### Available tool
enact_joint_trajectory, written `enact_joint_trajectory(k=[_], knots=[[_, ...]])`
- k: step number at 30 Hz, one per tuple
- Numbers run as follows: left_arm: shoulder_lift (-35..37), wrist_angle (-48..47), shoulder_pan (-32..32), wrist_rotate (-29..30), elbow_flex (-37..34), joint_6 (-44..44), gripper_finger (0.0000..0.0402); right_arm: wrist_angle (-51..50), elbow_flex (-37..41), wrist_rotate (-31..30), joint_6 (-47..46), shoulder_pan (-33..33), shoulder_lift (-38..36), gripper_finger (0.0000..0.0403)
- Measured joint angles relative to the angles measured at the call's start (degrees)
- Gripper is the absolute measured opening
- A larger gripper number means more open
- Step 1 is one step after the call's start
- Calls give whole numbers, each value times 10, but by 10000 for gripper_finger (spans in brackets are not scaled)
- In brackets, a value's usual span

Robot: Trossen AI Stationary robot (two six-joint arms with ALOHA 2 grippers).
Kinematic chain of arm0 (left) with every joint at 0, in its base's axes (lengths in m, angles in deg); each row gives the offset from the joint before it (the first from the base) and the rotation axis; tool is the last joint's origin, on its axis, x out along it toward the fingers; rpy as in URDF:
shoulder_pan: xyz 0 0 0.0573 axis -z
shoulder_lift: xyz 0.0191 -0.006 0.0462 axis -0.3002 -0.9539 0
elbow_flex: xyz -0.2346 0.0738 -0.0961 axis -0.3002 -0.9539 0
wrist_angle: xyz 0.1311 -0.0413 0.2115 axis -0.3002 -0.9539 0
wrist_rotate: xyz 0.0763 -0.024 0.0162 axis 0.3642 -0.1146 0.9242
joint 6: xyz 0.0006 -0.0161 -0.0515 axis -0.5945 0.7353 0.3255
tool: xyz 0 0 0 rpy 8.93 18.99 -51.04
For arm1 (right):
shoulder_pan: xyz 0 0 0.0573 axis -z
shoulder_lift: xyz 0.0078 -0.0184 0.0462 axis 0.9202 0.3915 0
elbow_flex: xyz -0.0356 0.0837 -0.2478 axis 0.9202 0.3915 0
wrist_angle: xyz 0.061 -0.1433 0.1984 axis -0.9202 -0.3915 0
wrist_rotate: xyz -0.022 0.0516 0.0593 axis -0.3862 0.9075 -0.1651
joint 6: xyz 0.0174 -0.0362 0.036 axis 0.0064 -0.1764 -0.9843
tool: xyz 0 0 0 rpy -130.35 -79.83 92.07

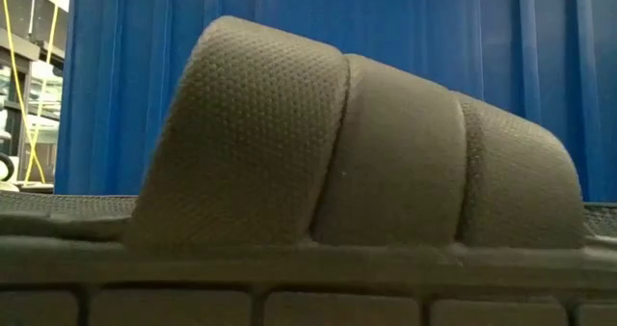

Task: Pick and place slides into bin
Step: Put the black slide into the blue container

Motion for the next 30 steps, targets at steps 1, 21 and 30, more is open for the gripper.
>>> enact_joint_trajectory(k=[1,21,30], knots=[[0,-6,0,-1,0,-4,47,0,0,0,0,0,0,0],[1,-39,0,-105,2,72,47,0,0,1,0,0,0,0],[2,-69,-1,-39,2,134,47,0,1,1,0,0,0,0]])
